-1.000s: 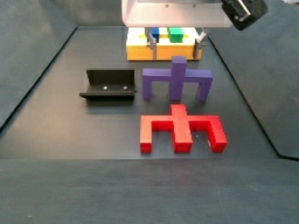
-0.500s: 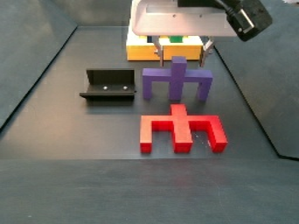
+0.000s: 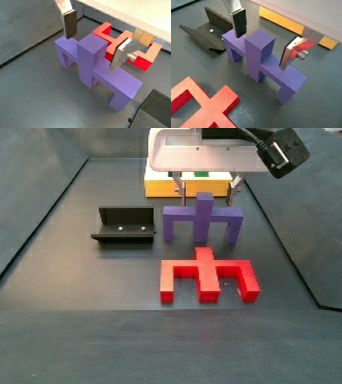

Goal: Pick up the purple object. Move up. Move to above the board. Insert the purple object.
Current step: Pick up the purple object.

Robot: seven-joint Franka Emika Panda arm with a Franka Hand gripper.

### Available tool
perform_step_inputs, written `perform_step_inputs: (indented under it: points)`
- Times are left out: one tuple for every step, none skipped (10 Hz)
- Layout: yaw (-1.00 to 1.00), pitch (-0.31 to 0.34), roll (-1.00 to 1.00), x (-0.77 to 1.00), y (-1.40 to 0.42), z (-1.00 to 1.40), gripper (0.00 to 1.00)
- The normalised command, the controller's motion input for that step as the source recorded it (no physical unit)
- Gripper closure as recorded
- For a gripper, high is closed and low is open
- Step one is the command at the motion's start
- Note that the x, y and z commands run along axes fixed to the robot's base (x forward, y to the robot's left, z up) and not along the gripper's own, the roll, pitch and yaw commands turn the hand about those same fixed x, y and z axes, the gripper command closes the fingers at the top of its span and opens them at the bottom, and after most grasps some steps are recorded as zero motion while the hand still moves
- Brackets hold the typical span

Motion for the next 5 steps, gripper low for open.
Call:
perform_step_inputs:
  points:
    - [0.00,0.000,0.03,0.00,0.00,0.00,0.00]
    - [0.00,0.000,0.00,0.00,0.00,0.00,0.00]
    - [0.00,0.000,0.00,0.00,0.00,0.00,1.00]
    - [0.00,0.000,0.00,0.00,0.00,0.00,1.00]
    - [0.00,0.000,0.00,0.00,0.00,0.00,1.00]
